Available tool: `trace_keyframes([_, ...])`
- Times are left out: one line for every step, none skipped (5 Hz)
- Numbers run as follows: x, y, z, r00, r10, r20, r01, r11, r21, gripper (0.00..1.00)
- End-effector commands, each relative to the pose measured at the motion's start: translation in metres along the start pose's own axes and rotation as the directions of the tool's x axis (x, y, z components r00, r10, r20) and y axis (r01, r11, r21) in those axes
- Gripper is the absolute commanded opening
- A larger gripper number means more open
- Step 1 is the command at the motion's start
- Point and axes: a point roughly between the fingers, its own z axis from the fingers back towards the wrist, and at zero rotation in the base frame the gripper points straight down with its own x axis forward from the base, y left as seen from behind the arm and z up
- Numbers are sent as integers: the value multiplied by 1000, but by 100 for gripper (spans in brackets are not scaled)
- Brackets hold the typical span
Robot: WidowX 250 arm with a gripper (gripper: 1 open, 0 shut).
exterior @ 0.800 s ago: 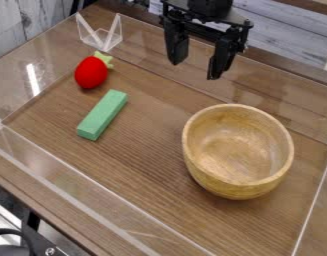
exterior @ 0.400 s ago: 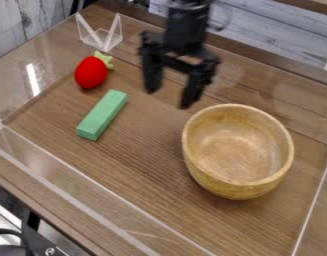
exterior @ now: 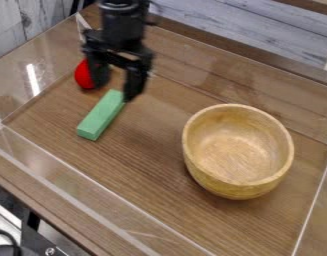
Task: Put the green block in the brown bowl
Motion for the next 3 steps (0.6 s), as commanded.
trace_keyframes([2, 26, 4, 998, 32, 57, -32, 999, 16, 100])
trace_keyframes([4, 29, -8, 998, 45, 44, -46, 999, 15, 100])
trace_keyframes([8, 31, -17, 997, 63, 37, -64, 998, 15, 100])
